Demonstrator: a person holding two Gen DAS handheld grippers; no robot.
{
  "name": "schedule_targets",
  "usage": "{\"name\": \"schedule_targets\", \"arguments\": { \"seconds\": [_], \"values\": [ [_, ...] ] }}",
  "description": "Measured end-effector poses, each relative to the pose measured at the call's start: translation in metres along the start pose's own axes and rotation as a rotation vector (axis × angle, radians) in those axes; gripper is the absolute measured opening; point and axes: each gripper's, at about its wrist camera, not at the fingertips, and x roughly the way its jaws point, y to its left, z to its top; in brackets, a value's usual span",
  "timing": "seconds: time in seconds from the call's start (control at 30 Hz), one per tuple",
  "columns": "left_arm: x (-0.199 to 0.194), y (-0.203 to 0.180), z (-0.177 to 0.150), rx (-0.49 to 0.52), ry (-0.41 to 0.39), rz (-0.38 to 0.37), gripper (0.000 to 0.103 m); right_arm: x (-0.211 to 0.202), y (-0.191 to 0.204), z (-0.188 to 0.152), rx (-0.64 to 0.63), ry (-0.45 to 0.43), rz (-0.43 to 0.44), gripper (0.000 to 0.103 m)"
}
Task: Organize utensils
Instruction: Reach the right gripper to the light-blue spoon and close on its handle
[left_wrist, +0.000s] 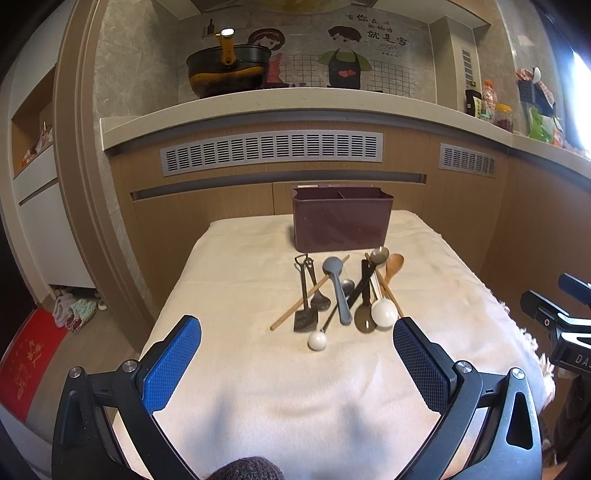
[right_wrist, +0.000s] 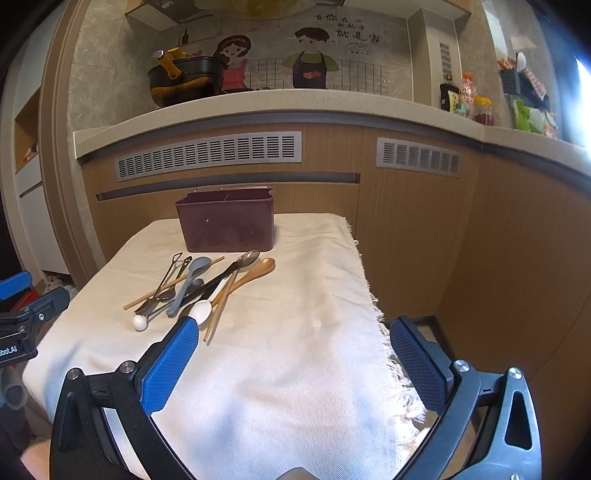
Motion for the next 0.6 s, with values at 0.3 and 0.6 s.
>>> {"name": "schedule_targets", "arguments": {
  "seconds": [0.3,0.6],
  "values": [
    [0.060,0.016,0.037,-0.030,0.044,-0.005,0.103,0.059,0.006,0.023,-0.043,0.080,-0.032,0.103],
    [0.118,0.033,0.056,-0.070,0.068,-0.020,0.103,0.129,0.017,0.042,-0.086,0.176,-0.013,0.103]
  ]
}}
